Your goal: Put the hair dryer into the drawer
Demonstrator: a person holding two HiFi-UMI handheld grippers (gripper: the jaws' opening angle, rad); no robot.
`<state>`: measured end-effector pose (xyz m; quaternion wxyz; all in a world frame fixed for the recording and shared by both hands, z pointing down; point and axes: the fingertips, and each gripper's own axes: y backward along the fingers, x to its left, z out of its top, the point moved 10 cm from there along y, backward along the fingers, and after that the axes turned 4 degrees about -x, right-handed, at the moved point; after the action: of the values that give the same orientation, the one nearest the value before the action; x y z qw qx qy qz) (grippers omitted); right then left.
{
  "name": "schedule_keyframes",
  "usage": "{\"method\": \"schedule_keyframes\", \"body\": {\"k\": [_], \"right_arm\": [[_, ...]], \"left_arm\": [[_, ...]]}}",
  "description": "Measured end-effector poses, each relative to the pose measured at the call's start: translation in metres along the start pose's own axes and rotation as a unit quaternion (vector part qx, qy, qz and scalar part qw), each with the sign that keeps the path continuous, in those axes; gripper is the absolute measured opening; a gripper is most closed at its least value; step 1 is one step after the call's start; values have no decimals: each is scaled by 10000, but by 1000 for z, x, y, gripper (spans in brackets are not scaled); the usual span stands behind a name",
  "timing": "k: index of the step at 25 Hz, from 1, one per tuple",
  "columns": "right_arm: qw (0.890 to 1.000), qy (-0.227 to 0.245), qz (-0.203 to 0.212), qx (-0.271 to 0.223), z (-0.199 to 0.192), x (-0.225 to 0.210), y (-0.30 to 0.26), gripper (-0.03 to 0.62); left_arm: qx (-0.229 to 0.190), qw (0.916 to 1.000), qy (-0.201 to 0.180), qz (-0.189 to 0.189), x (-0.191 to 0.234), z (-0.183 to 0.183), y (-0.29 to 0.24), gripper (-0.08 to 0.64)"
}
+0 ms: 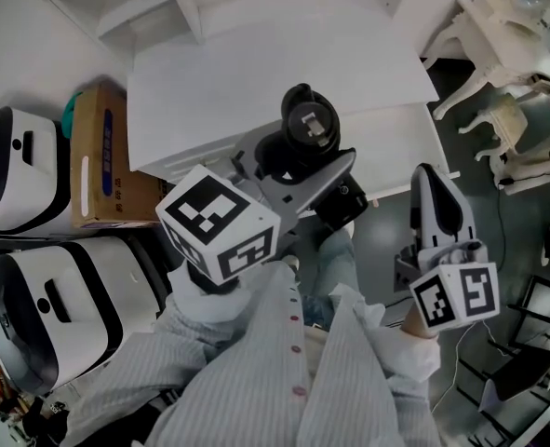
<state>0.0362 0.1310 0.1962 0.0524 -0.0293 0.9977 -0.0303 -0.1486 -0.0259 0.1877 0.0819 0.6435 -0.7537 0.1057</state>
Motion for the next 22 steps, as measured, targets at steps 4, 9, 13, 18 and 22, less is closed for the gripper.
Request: {"method": "schedule_keyframes", "body": {"k": [4, 9, 13, 18, 22], "right_arm": [[9997, -8, 255, 12, 4, -30, -19, 11], [9981, -31, 598, 126, 13, -83, -45, 11], [9944, -57, 1044, 171, 25, -129, -66, 11], [9875, 92, 1555, 249, 30, -151, -86, 11], [9823, 103, 1841, 321, 29, -160, -98, 11]], "left_arm": [[-15, 9998, 28, 205, 5, 0, -26, 224], [-69, 9984, 30, 564, 4, 7, -73, 224], [-181, 9950, 52, 977, -2, 17, -110, 224], [-344, 9906, 74, 1320, -5, 14, -130, 224], [-383, 9872, 147, 1539, -7, 9, -135, 224]]}}
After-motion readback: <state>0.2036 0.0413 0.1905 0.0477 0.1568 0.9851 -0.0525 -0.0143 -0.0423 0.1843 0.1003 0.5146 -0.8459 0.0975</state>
